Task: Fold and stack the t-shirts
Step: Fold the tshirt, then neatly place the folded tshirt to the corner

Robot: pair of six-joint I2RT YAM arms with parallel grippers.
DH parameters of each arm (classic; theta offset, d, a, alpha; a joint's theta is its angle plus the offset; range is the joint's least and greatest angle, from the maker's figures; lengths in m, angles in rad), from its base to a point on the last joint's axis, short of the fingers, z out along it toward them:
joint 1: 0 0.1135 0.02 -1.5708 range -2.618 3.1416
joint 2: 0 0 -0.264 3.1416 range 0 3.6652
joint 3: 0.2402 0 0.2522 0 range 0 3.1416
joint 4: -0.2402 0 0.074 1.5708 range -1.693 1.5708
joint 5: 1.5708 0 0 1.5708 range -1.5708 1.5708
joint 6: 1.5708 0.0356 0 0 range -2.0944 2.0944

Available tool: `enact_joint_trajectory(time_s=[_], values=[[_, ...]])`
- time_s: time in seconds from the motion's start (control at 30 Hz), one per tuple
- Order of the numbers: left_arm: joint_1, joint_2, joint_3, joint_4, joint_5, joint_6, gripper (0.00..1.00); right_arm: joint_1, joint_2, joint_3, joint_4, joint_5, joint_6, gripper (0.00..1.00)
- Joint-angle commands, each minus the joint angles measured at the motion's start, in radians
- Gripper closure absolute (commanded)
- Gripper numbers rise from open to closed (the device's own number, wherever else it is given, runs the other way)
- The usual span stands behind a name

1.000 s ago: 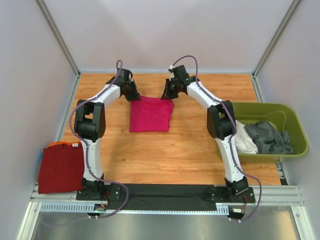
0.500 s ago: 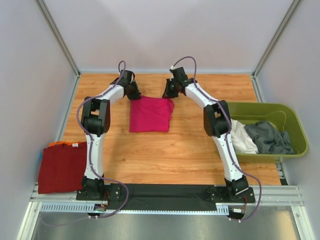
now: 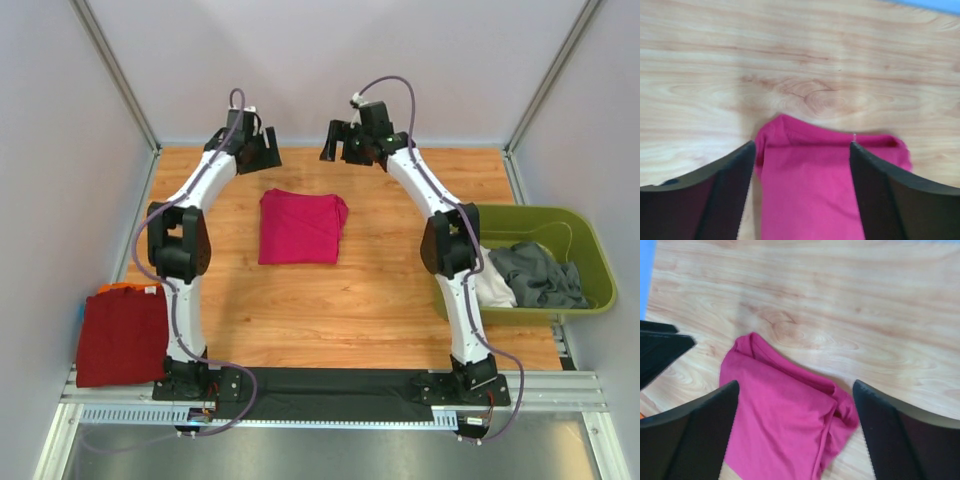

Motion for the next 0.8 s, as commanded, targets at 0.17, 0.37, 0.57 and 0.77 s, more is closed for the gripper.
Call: enact_joint_trajectory(time_s=[0.17, 0.37, 0.57, 0.77], values=[[0.009, -0.424, -0.368, -0.049, -0.004, 0.021, 0.04, -0.006, -0.339, -0.254, -0.094, 0.068, -0.035, 0.0], [0.018, -0.45, -0.593, 0.046, 0.1, -0.04, 0.05, -0.004, -0.427, -0.561, 0.001, 0.008, 0.081, 0.0], [0.03, -0.398, -0.652, 0.133, 0.107, -0.06, 0.05, -0.006, -0.465, -0.589, -0.042, 0.057, 0.101, 0.0], [0.059, -0.292, -0.672, 0.256, 0.228, -0.116, 0.07, -0.007, -0.501, -0.52, -0.144, 0.126, 0.077, 0.0]])
